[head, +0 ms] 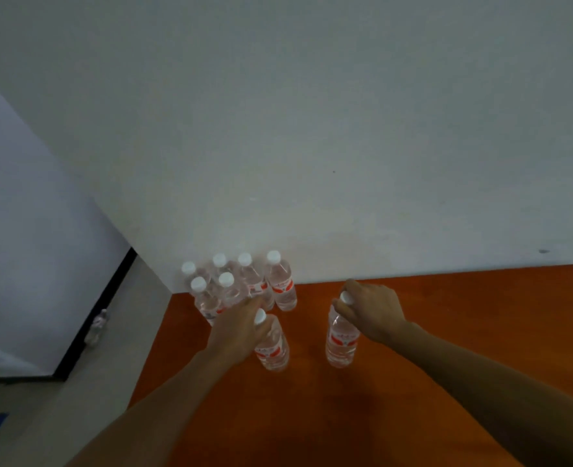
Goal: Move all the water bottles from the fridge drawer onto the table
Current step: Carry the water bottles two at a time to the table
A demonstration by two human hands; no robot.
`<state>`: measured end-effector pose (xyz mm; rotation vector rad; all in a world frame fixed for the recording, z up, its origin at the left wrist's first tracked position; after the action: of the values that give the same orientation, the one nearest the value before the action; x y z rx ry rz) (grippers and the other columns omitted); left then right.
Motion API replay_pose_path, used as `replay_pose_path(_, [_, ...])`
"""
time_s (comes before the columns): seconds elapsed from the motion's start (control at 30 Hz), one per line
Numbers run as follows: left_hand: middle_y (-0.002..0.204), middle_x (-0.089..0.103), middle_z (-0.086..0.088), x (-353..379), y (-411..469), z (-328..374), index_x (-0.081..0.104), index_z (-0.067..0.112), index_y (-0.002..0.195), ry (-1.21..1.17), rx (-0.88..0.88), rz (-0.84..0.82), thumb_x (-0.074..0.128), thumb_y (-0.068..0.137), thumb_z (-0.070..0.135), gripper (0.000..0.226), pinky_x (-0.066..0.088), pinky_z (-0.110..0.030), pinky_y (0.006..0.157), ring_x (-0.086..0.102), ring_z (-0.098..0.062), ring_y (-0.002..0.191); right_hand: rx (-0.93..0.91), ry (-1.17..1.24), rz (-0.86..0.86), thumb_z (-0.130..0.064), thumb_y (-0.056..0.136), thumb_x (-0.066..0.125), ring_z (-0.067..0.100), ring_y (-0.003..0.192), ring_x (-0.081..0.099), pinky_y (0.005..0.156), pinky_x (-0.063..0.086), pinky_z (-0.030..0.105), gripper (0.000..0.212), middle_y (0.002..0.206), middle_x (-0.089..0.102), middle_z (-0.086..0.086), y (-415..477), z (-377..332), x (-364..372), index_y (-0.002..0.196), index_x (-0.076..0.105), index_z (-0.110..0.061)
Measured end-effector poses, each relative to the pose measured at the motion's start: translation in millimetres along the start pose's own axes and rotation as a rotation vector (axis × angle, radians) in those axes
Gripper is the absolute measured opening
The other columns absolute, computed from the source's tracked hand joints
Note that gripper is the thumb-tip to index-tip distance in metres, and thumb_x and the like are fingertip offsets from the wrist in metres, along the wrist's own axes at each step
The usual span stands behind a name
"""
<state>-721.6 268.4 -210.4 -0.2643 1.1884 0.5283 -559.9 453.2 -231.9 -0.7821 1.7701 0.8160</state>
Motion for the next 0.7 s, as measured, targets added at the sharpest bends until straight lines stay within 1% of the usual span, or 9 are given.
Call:
replay_pose_path(0.07, [0.087, 0.054, 0.011, 5.1, 24.6, -10.9, 0.054, 0.025, 0.097, 0.025, 0.009, -0.015, 0.056, 0.090, 0.043, 0.019, 0.038, -0.025, 0.061, 0.057, -0.013, 0.077, 0.008, 0.007, 0.005, -0.058, 0.092, 0.043, 0.009, 0.069, 0.056, 0.050, 0.032, 0.018, 0.041, 0.093, 0.068, -0.004, 22.6, -3.3, 13.3, 0.107, 0.056, -0.022])
replay_pose_path(0.13, [0.086, 0.050, 0.011, 11.8, 43.6, -21.6, 0.053, 0.024, 0.097, 0.046, 0.009, -0.027, 0.055, 0.090, 0.042, 0.019, 0.039, -0.029, 0.061, 0.055, -0.014, 0.075, 0.029, 0.024, 0.009, -0.057, 0.092, 0.046, 0.013, 0.076, 0.063, 0.055, 0.038, 0.022, 0.040, 0.098, 0.069, -0.002, 42.4, -6.4, 24.0, 0.109, 0.057, -0.022])
replay_pose_path(0.23, [0.087, 0.058, 0.007, 22.6, 67.5, -34.1, 0.046, 0.028, 0.090, 0.057, 0.032, -0.061, 0.054, 0.091, 0.041, 0.015, 0.042, -0.031, 0.060, 0.054, -0.013, 0.072, 0.038, 0.000, 0.035, -0.056, 0.092, 0.046, 0.016, 0.080, 0.064, 0.060, 0.038, 0.025, 0.038, 0.098, 0.069, -0.001, 76.2, -12.3, 36.2, 0.106, 0.057, -0.023])
replay_pose_path(0.3, [0.089, 0.062, 0.005, 27.6, 83.6, -42.4, 0.048, 0.026, 0.092, 0.051, 0.036, -0.073, 0.052, 0.092, 0.041, 0.015, 0.049, -0.033, 0.063, 0.057, -0.014, 0.072, 0.060, -0.011, 0.047, -0.056, 0.092, 0.046, 0.018, 0.082, 0.063, 0.062, 0.036, 0.027, 0.037, 0.099, 0.068, 0.000, 99.3, -16.0, 43.6, 0.106, 0.057, -0.023])
replay_pose_path(0.37, [0.087, 0.062, 0.004, 29.8, 98.4, -50.2, 0.049, 0.024, 0.094, 0.036, 0.044, -0.073, 0.051, 0.093, 0.042, 0.017, 0.052, -0.036, 0.064, 0.060, -0.015, 0.073, 0.082, -0.017, 0.047, -0.054, 0.091, 0.047, 0.020, 0.082, 0.062, 0.062, 0.035, 0.028, 0.036, 0.099, 0.067, 0.001, 117.4, -20.2, 52.2, 0.108, 0.057, -0.023])
replay_pose_path(0.43, [0.087, 0.062, 0.003, 30.9, 110.2, -54.9, 0.049, 0.024, 0.094, 0.055, 0.080, -0.067, 0.052, 0.092, 0.041, 0.018, 0.050, -0.036, 0.063, 0.060, -0.017, 0.074, 0.103, -0.029, 0.036, -0.051, 0.092, 0.048, 0.020, 0.081, 0.061, 0.061, 0.035, 0.027, 0.035, 0.099, 0.066, 0.003, 130.0, -24.3, 61.1, 0.110, 0.056, -0.023])
replay_pose_path(0.5, [0.094, 0.063, 0.002, 32.6, 115.4, -57.9, 0.049, 0.023, 0.097, 0.105, 0.136, -0.061, 0.051, 0.092, 0.041, 0.018, 0.048, -0.034, 0.063, 0.060, -0.019, 0.075, 0.132, -0.032, 0.014, -0.050, 0.093, 0.048, 0.019, 0.080, 0.059, 0.062, 0.039, 0.028, 0.034, 0.099, 0.065, 0.002, 139.6, -27.9, 66.2, 0.112, 0.054, -0.023])
replay_pose_path(0.6, [0.102, 0.064, -0.001, 35.4, 115.8, -60.8, 0.049, 0.023, 0.106, 0.183, 0.229, -0.054, 0.047, 0.094, 0.042, 0.024, 0.050, -0.037, 0.068, 0.062, -0.021, 0.081, 0.169, -0.038, -0.013, -0.051, 0.092, 0.049, 0.018, 0.081, 0.058, 0.066, 0.045, 0.029, 0.034, 0.100, 0.064, 0.002, 148.2, -32.7, 68.4, 0.113, 0.052, -0.024])
replay_pose_path(0.7, [0.101, 0.065, -0.003, 35.9, 115.9, -63.3, 0.049, 0.020, 0.112, 0.293, 0.329, -0.035, 0.047, 0.094, 0.043, 0.029, 0.050, -0.038, 0.071, 0.062, -0.023, 0.085, 0.226, -0.046, -0.015, -0.051, 0.092, 0.050, 0.021, 0.086, 0.059, 0.068, 0.043, 0.030, 0.036, 0.105, 0.061, 0.003, 149.6, -33.8, 63.1, 0.116, 0.052, -0.023])
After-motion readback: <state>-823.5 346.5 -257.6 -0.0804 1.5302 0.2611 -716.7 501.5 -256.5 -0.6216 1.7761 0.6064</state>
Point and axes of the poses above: each hand's wrist, its own y-axis towards the middle knuckle, its own x-axis out of the palm, z = x × y, the point moved 6 cm from there along y, towards the middle knuckle
